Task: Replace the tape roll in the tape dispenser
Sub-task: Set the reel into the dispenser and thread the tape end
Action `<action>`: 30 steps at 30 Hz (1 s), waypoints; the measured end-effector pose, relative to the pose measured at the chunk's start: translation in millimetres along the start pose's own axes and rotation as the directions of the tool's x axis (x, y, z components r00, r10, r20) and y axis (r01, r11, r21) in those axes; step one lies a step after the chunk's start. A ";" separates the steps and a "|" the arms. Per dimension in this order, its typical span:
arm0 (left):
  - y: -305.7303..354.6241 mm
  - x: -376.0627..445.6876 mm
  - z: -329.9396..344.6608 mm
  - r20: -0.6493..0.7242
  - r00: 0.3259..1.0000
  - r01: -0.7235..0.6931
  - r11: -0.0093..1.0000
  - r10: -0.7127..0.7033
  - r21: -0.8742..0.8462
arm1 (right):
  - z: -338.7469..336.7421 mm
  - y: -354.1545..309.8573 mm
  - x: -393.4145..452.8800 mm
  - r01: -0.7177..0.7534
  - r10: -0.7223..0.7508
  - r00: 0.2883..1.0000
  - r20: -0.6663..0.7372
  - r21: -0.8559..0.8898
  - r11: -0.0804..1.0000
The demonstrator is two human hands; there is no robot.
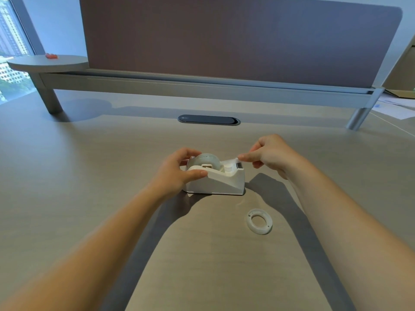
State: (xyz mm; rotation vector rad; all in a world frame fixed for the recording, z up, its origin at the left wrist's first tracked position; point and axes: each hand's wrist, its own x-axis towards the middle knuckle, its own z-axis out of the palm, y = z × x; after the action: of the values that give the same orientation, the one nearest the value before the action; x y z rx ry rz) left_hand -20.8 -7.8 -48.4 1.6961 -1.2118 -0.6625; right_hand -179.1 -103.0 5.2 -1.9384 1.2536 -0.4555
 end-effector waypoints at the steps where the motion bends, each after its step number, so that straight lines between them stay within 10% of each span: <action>1: 0.0 0.0 -0.2 0.000 1.000 -0.002 1.000 0.002 0.003 | -1.7 1.7 -0.4 -0.004 0.004 1.000 -0.003 0.001 1.000; 30: -4.5 -0.1 2.0 0.020 1.000 -0.001 1.000 0.001 0.012 | 24.9 44.7 5.6 -0.261 0.222 0.965 0.143 0.402 0.877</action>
State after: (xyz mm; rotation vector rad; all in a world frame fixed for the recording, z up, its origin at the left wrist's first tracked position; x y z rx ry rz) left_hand -20.6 -8.1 -53.4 1.7023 -1.2322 -0.6742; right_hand -187.7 -107.7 -45.4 -1.4044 1.2041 -0.4561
